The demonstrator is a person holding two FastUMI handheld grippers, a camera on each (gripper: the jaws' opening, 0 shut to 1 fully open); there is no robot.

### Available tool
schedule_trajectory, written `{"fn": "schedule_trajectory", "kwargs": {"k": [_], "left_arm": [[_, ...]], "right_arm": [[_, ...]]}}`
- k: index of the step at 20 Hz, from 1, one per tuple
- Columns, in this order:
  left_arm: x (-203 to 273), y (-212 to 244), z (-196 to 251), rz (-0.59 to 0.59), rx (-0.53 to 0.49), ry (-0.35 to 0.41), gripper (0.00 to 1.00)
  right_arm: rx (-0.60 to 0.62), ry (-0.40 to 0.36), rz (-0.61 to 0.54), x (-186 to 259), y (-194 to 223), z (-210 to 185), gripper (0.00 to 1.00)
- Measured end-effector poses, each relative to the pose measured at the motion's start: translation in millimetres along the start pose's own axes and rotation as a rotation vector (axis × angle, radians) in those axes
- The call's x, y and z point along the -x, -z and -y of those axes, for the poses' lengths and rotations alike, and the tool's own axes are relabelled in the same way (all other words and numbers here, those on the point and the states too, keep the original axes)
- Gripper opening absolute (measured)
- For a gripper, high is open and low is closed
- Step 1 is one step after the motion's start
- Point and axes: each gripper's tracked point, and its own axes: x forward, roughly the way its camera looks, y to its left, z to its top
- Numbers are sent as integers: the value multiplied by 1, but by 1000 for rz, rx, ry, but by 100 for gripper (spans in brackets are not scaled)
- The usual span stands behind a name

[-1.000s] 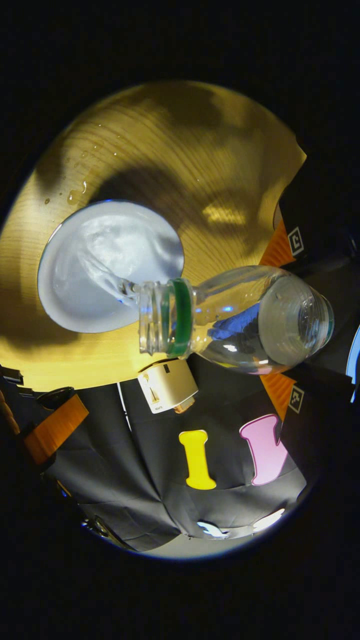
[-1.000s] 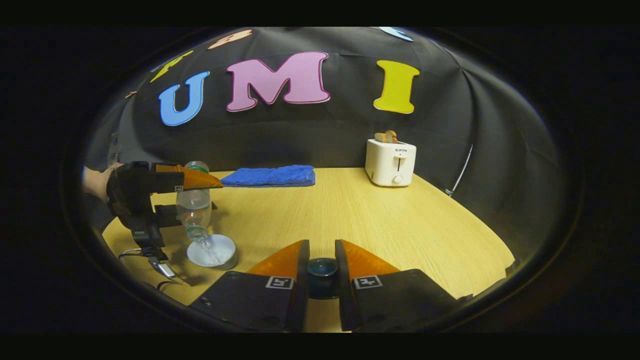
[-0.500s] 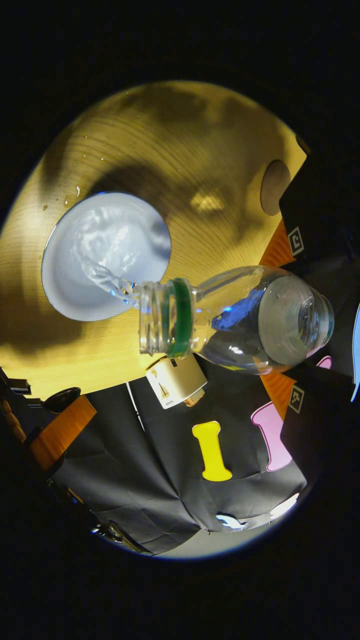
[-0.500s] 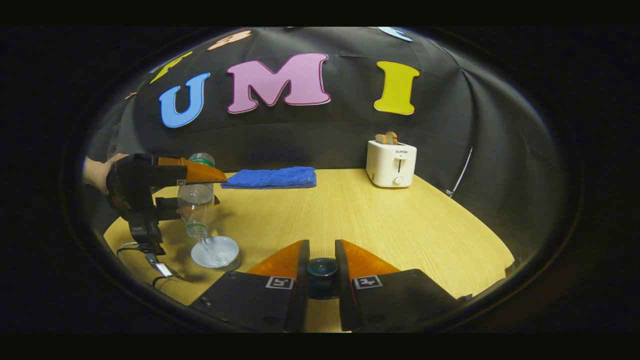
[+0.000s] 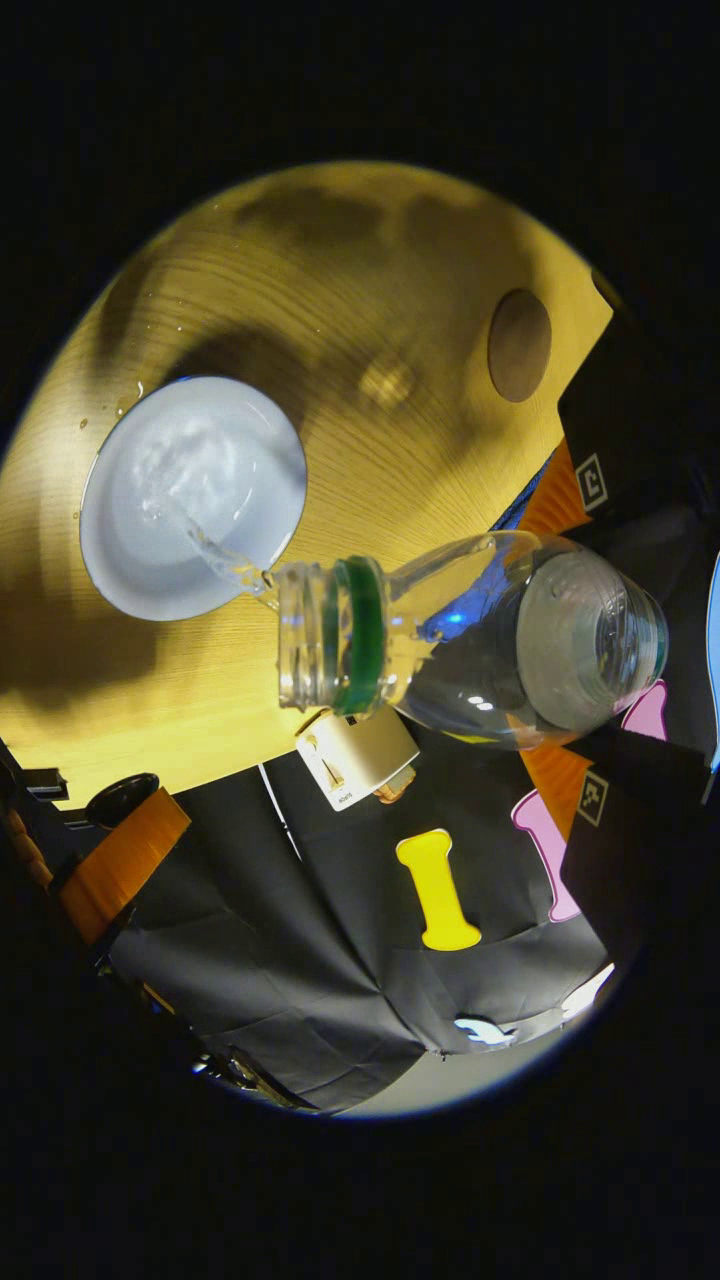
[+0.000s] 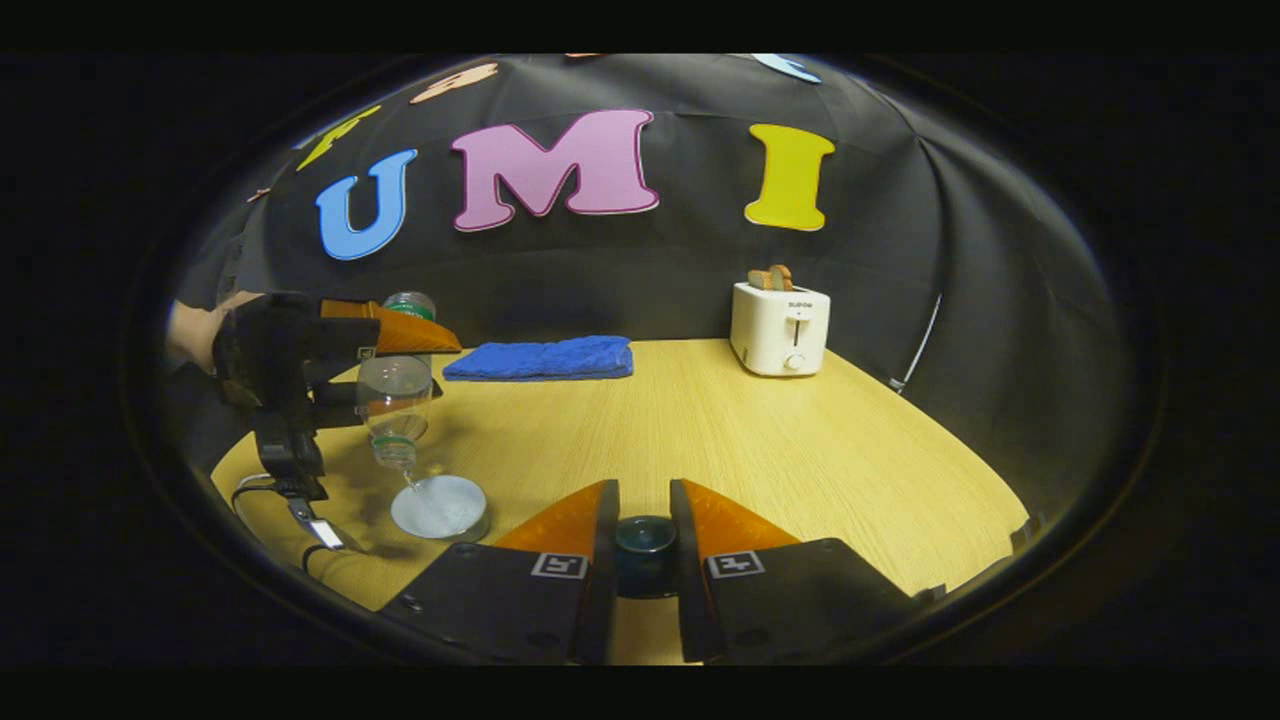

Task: Open the teacup lid with one hand, grasp the water bottle and pour water into the teacup with the other hand; after pouring, place the water bottle on the coaster and then close the teacup lid.

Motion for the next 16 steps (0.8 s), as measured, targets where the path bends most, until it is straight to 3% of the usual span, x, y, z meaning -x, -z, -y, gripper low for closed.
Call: {"fn": "schedule_trajectory", "kwargs": {"k": [3, 4, 16], "left_arm": [[-1, 1, -2, 4, -14, 0, 78], [0, 1, -4, 7, -20, 2, 78], [-5, -4, -2, 26, -48, 32, 78]], "right_arm": [[-9, -1, 0, 0, -1, -3, 28], [-11, -2, 1, 1, -1, -3, 34], [-17, 12, 5, -1, -3, -2, 34]]}}
